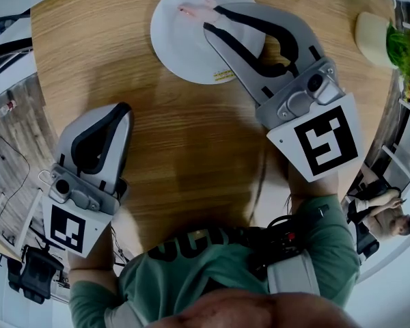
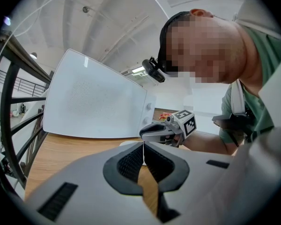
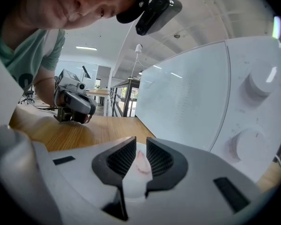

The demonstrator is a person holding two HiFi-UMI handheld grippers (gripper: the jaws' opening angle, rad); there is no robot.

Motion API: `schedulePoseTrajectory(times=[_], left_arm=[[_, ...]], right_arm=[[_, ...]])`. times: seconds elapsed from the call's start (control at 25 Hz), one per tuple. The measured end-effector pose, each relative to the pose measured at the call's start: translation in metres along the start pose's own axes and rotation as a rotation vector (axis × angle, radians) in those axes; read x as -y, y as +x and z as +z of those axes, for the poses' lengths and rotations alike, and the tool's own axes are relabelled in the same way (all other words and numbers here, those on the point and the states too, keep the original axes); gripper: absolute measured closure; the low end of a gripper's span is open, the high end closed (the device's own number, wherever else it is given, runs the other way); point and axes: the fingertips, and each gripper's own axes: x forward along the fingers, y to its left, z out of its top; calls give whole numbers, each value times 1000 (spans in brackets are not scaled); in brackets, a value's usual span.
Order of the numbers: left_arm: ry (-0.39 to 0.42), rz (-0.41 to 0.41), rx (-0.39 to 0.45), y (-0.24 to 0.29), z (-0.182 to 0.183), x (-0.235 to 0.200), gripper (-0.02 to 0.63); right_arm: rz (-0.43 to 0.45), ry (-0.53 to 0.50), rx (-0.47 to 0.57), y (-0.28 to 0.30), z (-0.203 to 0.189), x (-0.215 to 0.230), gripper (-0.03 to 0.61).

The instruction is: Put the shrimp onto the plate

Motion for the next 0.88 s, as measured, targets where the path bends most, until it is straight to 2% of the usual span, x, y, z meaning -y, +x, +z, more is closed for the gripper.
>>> schedulePoseTrajectory(times=[0.16, 0.4, 0.6, 0.88], left_arm=[[0, 17, 13, -9, 11, 6, 603], [-26, 52, 36, -21, 31, 12, 603], [-8, 64, 83, -36, 63, 32, 603], [-7, 73, 76, -69, 100, 71, 603]], right_arm=[[2, 17, 22, -7, 12, -5, 526], [-16, 148, 72, -23, 23, -14, 526], [-14, 195, 70, -52, 41, -27, 526], [9, 279, 97, -103, 70, -52, 528]])
